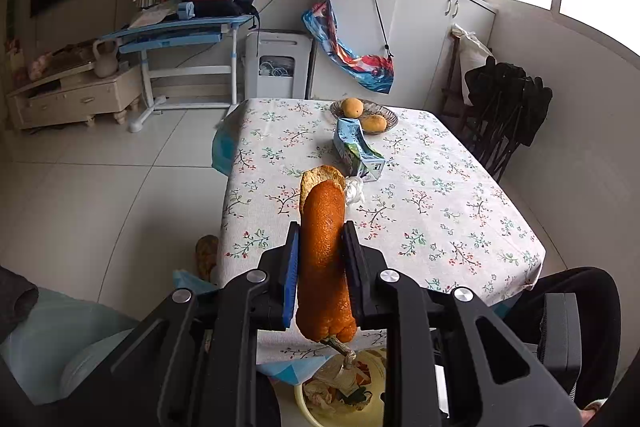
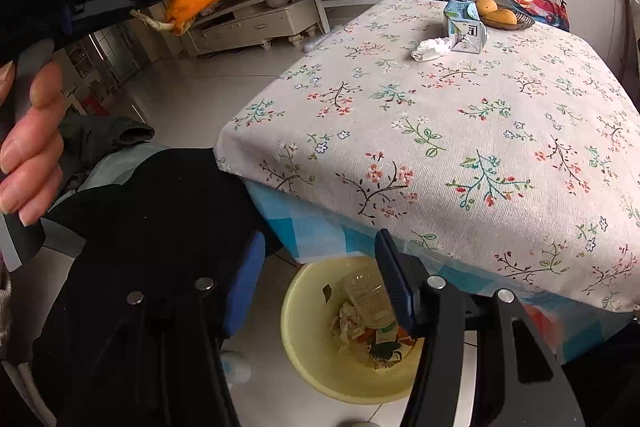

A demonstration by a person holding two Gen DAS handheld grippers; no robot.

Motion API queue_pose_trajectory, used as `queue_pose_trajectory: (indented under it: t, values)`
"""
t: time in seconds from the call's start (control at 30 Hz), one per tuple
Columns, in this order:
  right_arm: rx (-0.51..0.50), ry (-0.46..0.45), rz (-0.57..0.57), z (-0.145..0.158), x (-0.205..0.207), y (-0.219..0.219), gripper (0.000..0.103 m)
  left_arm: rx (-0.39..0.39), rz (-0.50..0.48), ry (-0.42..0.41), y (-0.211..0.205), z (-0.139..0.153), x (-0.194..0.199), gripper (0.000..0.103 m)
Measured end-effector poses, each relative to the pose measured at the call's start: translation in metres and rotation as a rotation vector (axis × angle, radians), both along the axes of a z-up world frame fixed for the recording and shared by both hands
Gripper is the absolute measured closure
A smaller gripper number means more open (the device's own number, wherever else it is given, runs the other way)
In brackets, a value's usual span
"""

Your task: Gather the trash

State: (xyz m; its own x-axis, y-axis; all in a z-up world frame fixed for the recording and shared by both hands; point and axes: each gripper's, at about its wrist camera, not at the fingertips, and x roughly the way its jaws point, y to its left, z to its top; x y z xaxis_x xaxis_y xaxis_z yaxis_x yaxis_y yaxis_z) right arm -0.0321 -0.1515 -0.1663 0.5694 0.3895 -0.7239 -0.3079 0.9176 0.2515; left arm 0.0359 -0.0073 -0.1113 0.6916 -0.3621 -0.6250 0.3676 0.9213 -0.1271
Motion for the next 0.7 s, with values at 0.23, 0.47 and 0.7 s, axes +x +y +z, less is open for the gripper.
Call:
queue_pose_trajectory:
  t: [0.23,0.47,0.7]
  values:
    - [0.033,-0.041,-0.032,0.012,-0.005,-0.011,0.047,0.002,-0.008,0.011,-0.001,-0.001,-0.003,0.083]
    - [0.091,-0.140,-0.186,0.053,0.000,-0.056,0.045,0.023,-0.126,0.163,-0.015,-0.040,-0.035,0.082]
    - [0.107,-0.194,-0.271,0.083,0.024,-0.098,0.044,0.112,-0.265,0.372,-0.046,-0.099,-0.052,0.074]
